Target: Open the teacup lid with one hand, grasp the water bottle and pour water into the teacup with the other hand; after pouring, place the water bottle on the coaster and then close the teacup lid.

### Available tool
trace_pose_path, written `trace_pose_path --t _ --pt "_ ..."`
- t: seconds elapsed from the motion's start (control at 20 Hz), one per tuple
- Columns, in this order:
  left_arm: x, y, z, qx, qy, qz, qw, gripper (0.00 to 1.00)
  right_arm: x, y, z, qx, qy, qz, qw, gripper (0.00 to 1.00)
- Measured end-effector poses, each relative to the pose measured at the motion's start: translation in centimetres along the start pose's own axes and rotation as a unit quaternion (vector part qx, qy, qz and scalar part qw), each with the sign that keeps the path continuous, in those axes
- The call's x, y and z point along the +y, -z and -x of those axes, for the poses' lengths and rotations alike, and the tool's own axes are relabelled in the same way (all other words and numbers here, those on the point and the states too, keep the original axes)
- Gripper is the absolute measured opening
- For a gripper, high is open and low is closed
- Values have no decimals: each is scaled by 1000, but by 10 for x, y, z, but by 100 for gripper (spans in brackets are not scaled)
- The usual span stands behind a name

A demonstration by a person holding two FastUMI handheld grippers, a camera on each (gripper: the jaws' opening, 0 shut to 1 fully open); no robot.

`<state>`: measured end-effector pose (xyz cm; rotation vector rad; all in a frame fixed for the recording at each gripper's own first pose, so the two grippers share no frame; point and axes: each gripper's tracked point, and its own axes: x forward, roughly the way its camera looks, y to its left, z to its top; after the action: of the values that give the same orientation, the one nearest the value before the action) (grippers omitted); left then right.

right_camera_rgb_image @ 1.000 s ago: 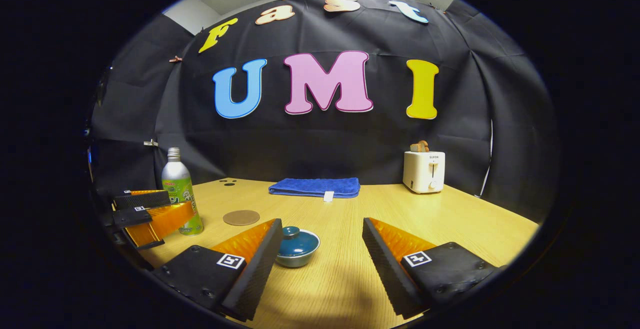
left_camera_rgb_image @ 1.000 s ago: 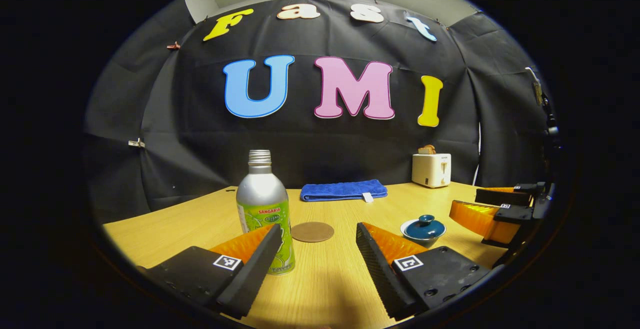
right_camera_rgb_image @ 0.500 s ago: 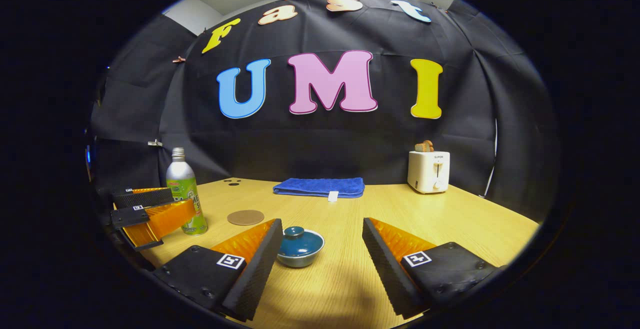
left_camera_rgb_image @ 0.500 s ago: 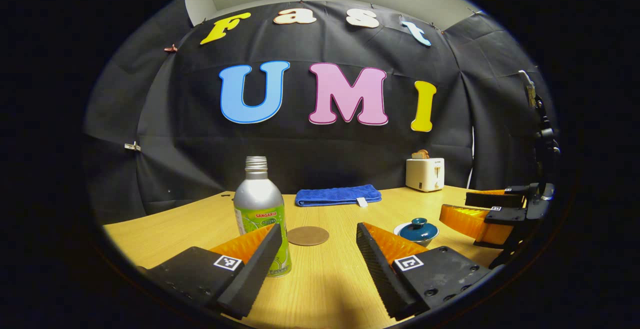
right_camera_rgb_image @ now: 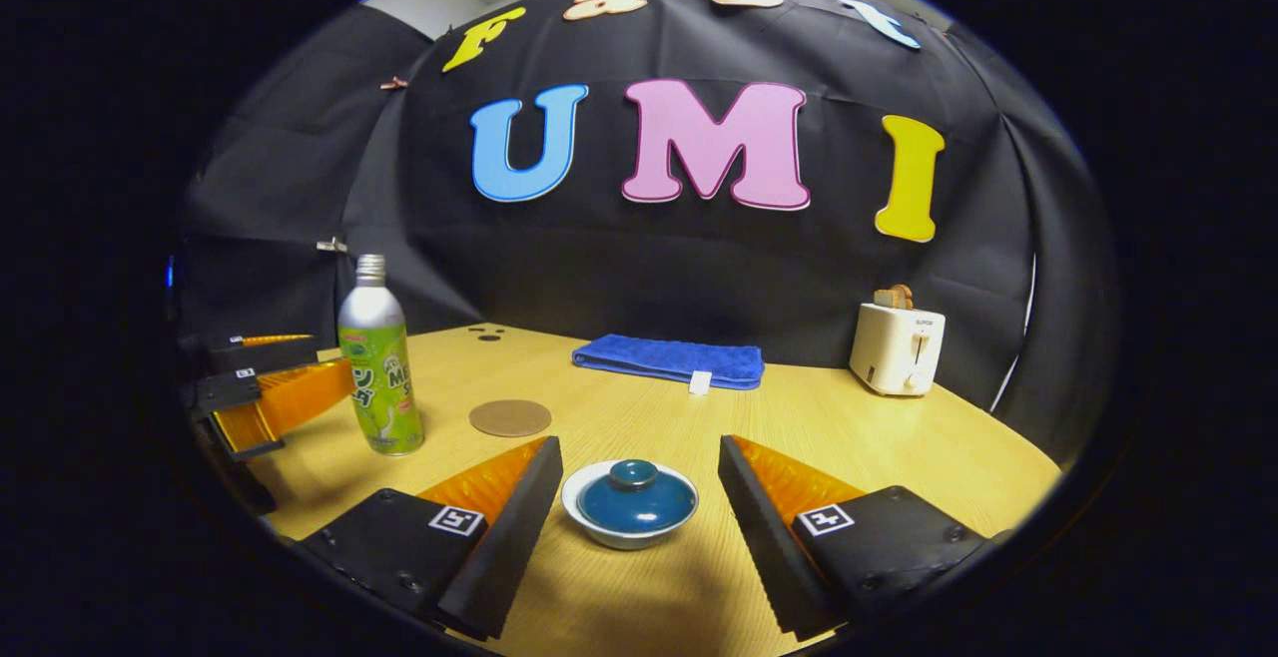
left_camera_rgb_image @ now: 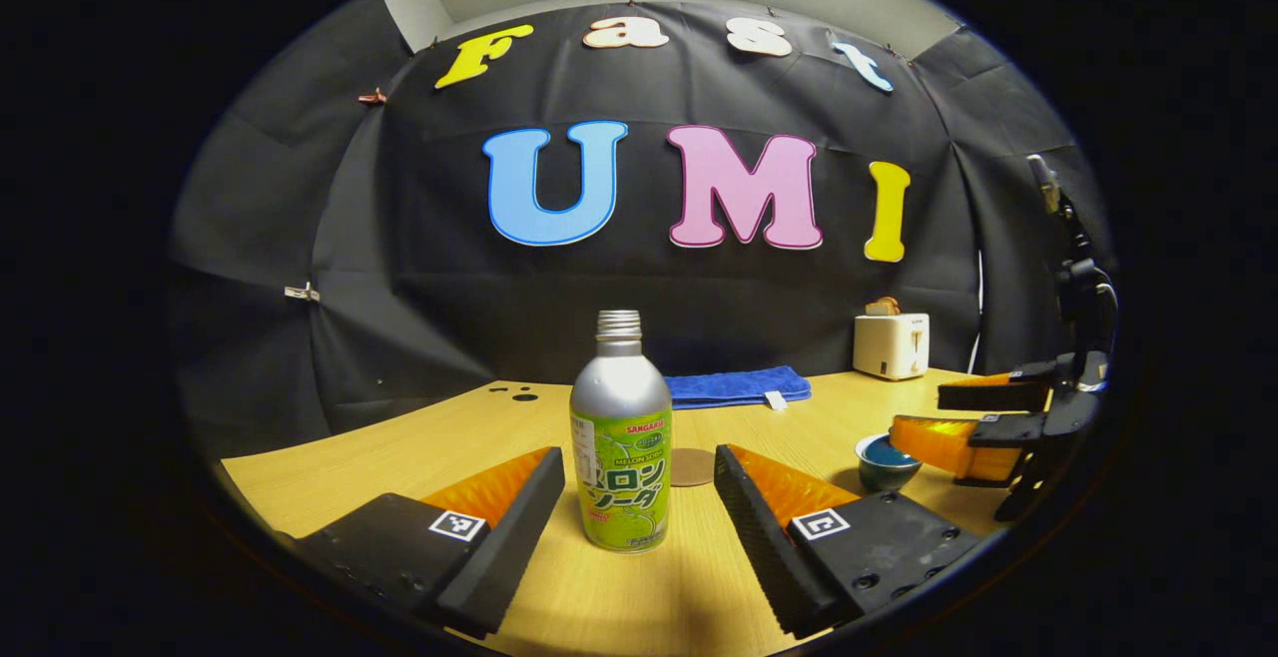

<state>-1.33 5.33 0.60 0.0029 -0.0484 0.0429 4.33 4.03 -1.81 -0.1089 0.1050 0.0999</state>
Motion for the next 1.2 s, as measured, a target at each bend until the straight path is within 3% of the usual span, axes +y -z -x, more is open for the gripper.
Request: trace_pose_path --t 0.2,0.4,0.55,0.8,0.85,1.2 --pt "-5 4 -6 9 18 0 1000 96 -10 6 -22 31 18 5 999 91" --pt "-1 6 -10 17 14 1 1000 96 -4 14 -28 49 6 3 999 77" --pt "3 9 -14 24 7 0 1000 96 -2 17 -31 62 0 6 998 76" --pt "9 9 -16 25 -6 0 1000 96 6 19 -31 64 -17 18 998 39" --pt "10 9 -16 25 -7 0 1000 96 6 17 -32 65 -19 21 997 36" --pt "17 9 -19 26 -20 0 999 96 8 13 -29 49 -26 21 998 29"
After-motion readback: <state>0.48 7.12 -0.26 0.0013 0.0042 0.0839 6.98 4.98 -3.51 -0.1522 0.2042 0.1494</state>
